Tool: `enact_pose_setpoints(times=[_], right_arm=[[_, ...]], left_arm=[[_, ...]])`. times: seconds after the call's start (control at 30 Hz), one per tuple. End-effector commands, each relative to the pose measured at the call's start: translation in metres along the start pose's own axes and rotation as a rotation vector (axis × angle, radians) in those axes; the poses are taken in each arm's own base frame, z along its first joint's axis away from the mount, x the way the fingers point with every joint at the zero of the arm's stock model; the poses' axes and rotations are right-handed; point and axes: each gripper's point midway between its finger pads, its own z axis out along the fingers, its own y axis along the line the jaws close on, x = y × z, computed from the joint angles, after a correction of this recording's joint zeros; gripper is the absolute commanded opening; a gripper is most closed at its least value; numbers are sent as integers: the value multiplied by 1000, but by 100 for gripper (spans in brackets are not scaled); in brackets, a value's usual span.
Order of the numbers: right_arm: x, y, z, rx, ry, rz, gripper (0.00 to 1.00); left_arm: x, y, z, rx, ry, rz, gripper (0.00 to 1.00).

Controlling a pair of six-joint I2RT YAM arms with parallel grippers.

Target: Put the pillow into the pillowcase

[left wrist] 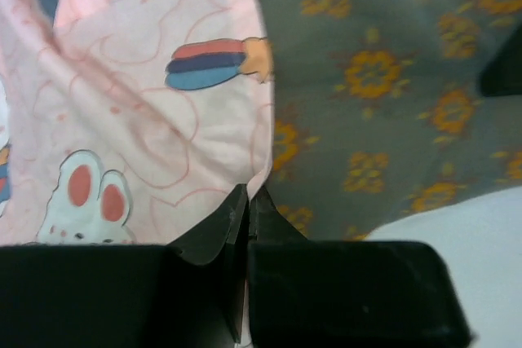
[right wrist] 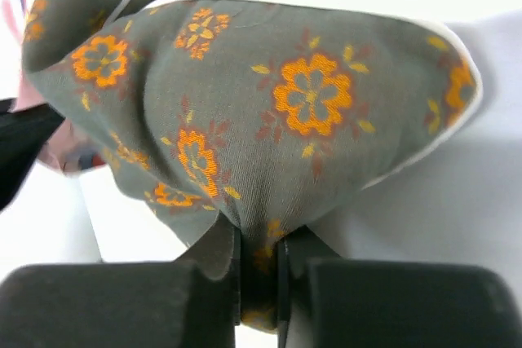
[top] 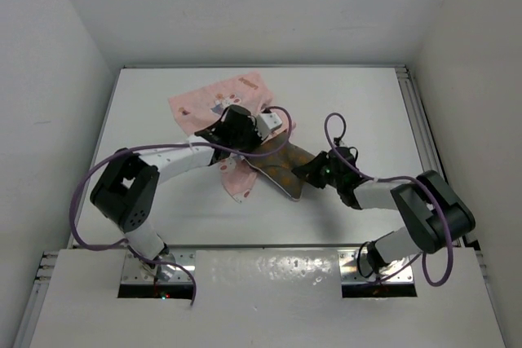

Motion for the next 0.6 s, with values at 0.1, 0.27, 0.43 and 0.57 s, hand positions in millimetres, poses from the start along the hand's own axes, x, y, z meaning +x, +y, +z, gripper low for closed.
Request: enact_pose_setpoints(times=[0.1, 0.27, 0.43, 0.57], right_arm=[[-22, 117, -4, -384, -5, -164, 0], [-88, 229, -49, -605, -272, -344, 0], [-144, 299, -122, -722, -548, -432, 0], [-162, 315, -145, -721, -640, -461, 0]], left_arm=[[-87, -37, -33, 297, -208, 166, 0], [-120, -53, -72, 513, -267, 89, 0], [-145, -31, -98, 514, -311, -60, 0], [-178, -12, -117, 495, -382, -128, 0]])
